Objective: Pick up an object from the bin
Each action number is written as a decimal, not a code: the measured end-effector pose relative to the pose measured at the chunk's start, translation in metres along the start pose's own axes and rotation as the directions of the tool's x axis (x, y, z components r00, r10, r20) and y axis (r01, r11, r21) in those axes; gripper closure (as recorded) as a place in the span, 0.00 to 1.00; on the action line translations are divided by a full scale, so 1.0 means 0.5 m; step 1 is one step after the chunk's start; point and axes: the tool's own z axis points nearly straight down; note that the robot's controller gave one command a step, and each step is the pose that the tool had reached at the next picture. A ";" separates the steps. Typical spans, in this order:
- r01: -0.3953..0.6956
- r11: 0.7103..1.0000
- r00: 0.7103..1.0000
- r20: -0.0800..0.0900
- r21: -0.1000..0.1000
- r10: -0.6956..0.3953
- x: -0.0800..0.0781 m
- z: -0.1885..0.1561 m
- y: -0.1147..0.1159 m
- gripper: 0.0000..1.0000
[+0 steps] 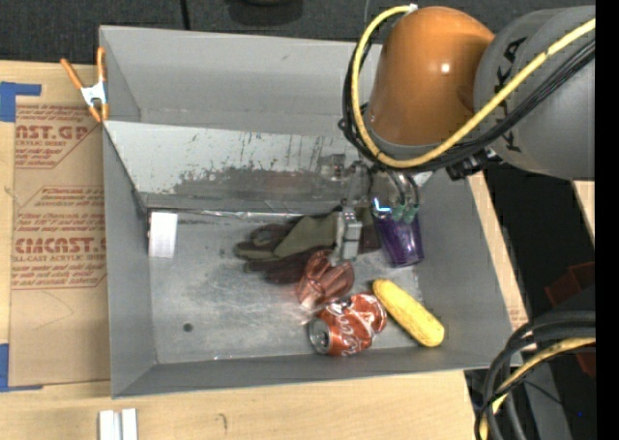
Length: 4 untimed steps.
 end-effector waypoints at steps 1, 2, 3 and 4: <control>-0.001 1.000 1.000 0.008 -0.001 0.001 -0.002 -0.010 0.000 0.00; 0.056 0.998 0.998 0.012 0.002 -0.056 -0.024 0.152 -0.061 0.00; 0.217 0.976 0.976 0.009 -0.002 -0.217 -0.044 0.337 -0.118 0.00; 0.150 0.989 0.989 0.008 0.001 -0.150 -0.050 0.334 -0.085 0.00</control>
Offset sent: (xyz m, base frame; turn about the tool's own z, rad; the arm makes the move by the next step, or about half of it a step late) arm 0.0200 -0.0637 -0.1676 -0.1158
